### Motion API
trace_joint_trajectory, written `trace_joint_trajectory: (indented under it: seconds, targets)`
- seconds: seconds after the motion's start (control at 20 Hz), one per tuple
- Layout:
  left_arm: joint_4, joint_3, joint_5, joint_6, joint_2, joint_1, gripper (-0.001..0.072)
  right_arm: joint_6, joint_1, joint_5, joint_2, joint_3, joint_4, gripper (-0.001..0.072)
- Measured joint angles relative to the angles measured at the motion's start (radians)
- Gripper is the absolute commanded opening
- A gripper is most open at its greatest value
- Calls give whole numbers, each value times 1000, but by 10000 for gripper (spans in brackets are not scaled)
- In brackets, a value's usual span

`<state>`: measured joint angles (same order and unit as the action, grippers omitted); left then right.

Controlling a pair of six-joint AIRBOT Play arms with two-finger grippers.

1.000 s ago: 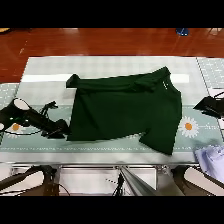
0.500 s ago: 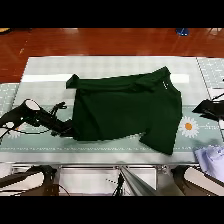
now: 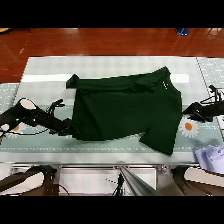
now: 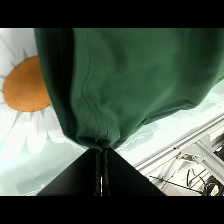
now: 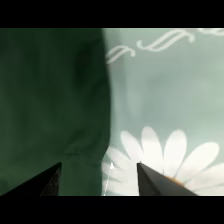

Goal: Fold the shirts.

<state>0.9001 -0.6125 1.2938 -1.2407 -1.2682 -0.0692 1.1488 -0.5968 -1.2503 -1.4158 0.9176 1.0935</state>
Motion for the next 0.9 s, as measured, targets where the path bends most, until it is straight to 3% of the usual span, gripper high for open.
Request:
trace_joint_trajectory:
  seconds: [0.15,0.25,0.35,0.4,0.45,0.7,0.9]
  targets:
    - [0,0,-1,0,8,0,19,-17,-1,22,-60,0,-50,506]
    - [0,0,-2,2,10,0,20,-29,0,49,-99,0,-96,394]
    - [-2,-2,-6,3,11,0,19,-35,0,66,-134,0,-131,219]
    - [-4,-3,-13,3,11,0,19,-39,0,74,-146,-1,-139,99]
    - [-7,-3,-13,3,11,0,19,-47,0,74,-156,0,-147,31]
    - [-24,-68,-22,0,35,0,18,-169,1,-5,-119,49,-130,31]
    - [-46,-268,-21,-1,128,0,18,-213,1,-70,46,144,-277,31]
